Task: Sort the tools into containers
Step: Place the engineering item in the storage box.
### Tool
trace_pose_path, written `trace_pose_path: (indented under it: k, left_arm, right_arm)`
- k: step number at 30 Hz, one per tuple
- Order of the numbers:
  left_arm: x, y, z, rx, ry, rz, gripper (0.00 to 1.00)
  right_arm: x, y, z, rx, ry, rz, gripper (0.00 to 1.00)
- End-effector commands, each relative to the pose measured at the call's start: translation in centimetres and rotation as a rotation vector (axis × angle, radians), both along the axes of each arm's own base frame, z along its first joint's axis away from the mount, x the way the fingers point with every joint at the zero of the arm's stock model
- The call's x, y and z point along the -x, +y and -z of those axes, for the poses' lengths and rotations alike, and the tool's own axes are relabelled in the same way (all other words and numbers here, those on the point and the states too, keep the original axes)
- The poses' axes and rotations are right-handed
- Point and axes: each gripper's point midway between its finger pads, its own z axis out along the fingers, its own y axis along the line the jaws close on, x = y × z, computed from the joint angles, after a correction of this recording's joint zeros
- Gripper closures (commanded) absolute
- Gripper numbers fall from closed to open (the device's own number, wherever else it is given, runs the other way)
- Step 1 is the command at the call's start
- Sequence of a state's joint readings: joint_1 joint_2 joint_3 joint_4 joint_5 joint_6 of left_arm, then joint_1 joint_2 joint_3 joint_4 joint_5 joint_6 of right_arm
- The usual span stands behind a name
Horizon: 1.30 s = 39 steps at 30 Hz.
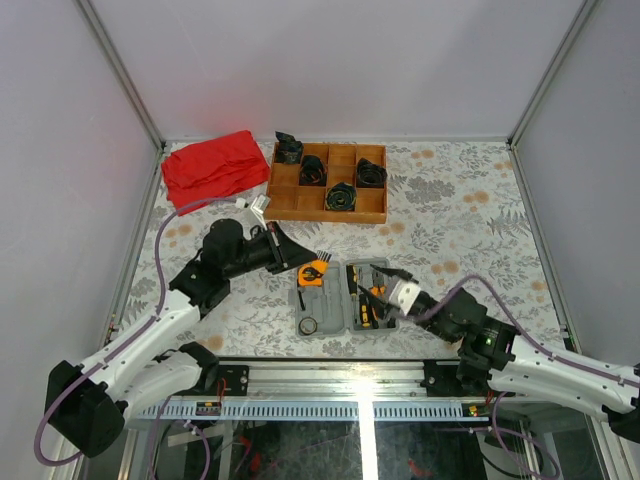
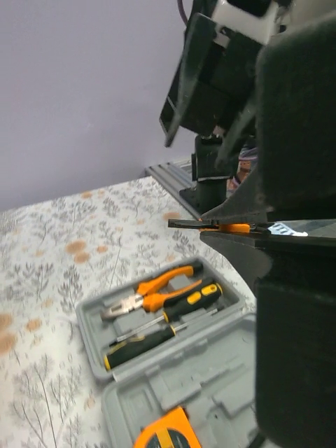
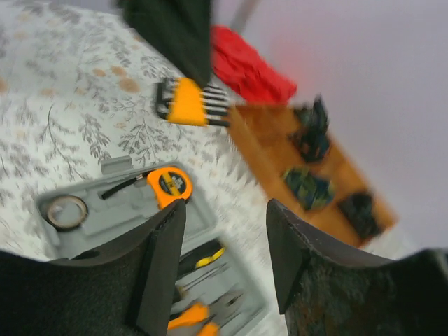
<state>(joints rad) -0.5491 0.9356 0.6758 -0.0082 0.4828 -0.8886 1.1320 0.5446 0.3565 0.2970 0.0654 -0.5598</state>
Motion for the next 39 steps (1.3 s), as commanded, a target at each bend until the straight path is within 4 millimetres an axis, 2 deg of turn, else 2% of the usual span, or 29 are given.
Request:
trace_pose_path:
  k: [1, 3, 7, 9, 12, 15, 23, 28, 34, 39]
  left_arm:
    - [-1.2, 0.9, 1.7, -0.027, 0.006, -0.122, 1.0]
    - [-1.1, 0.9, 3.0, -0.028, 0.047, -0.151, 1.0]
    - [-0.6, 0.7, 5.7, -0.041, 0.098, -0.194, 1.0]
    - [-0.1, 0.5, 7.1, -0.051, 0.12, -0.209, 1.0]
    - [0.6, 0.3, 9.0, -0.068, 0.145, -0.249, 1.0]
    - [1.5, -0.2, 10.5, -0.069, 0.157, -0.271, 1.0]
    - [3.5, -2.2, 13.3, -0.081, 0.135, -0.258, 1.0]
    - [3.4, -2.3, 14.8, -0.125, 0.128, -0.296, 1.0]
    - [2.9, -2.2, 15.6, -0.135, 0.142, -0.342, 1.0]
    - [3.3, -2.4, 16.4, -0.149, 0.162, -0.366, 1.0]
  right_arm:
    - [-3.8, -3.7, -1.3, -0.492, 0.568, 0.453, 0.42]
    - [-4.3, -4.2, -0.3, -0.466, 0.659, 0.57, 0.38]
    - [-4.3, -3.0, 1.7, -0.377, 0.788, 0.659, 0.31]
    - [-4.2, -2.3, 2.5, -0.342, 0.837, 0.684, 0.3]
    - [-4.8, -2.7, 3.6, -0.361, 0.878, 0.778, 0.29]
    - [-5.1, -2.8, 4.0, -0.381, 0.904, 0.799, 0.29]
    - [-5.2, -3.8, 5.3, -0.411, 0.955, 0.801, 0.28]
    - [-4.8, -3.3, 6.3, -0.387, 0.979, 0.773, 0.28]
    - [-5.3, -3.8, 6.8, -0.353, 0.964, 0.822, 0.27]
    - [-5.3, -4.2, 7.1, -0.349, 0.96, 0.837, 0.27]
